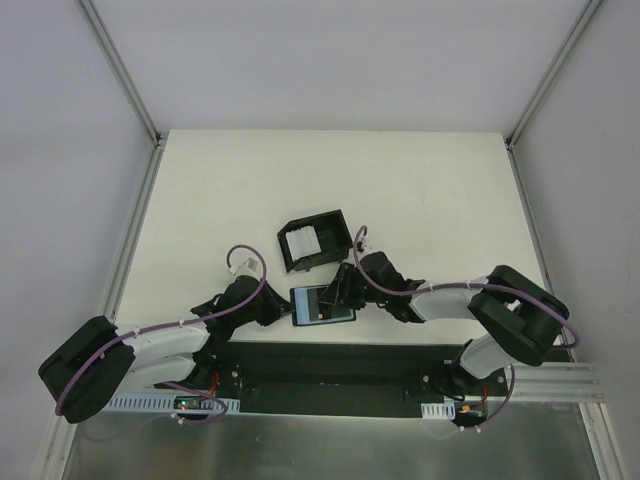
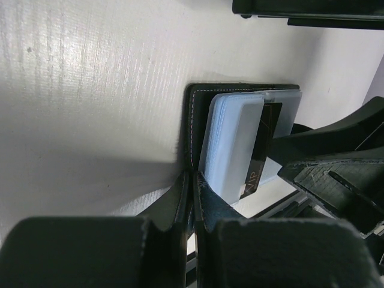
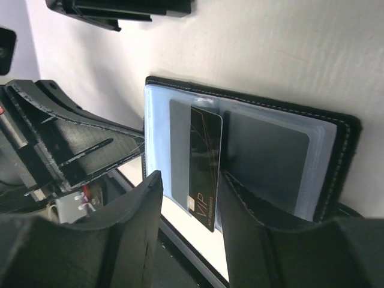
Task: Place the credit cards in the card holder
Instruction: Insert the credit card into the card holder.
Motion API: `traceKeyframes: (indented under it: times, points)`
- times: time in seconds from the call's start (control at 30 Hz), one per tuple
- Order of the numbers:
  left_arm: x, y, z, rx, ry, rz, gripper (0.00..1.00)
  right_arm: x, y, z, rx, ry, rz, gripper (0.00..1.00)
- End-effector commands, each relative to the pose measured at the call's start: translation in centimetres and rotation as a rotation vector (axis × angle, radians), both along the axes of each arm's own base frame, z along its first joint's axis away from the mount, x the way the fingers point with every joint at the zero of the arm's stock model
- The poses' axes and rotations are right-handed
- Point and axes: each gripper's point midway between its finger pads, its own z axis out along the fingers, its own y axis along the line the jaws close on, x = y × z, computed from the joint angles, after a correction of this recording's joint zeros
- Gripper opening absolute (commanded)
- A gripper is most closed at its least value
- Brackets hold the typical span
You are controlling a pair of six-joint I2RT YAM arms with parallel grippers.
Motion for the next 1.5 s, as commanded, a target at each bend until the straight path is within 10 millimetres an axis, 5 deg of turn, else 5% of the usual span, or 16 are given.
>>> traceKeyframes:
  times: [0.0,0.37,0.77,1.0,1.3,1.47]
  points:
    - [-0.5,0.5,-1.0,0.052,0.039,-0.016,0.00,-0.3,-2.4,-1.6,-0.215,-0.020,0.007,0.45]
    - [-0.8,0.2,-1.1,0.037,0.041,-0.034,0.00,-1.1,1.0,-1.8,-0.200,0.002,0.113,0.41]
    - [-0.8,0.4,-1.3,0.026,0.036,-0.022,0.00,-1.4,2.7,0.3,-0.134,-0.020,0.157,0.13]
    - [-0.7,0.4,-1.0,0.020,0.021,-0.021,0.00,-1.5,3.7,1.5,-0.099,-0.033,0.195,0.20]
    - [-0.6,0.5,-0.4,0.023,-0.008,-0.033,0.00,-0.3,0.1,1.9,-0.318,-0.194,0.185,0.47]
    - [-0.6,0.6,-0.2,0.027,-0.019,-0.035,0.00,-1.8,0.4,2.1,-0.421,-0.301,0.283,0.53]
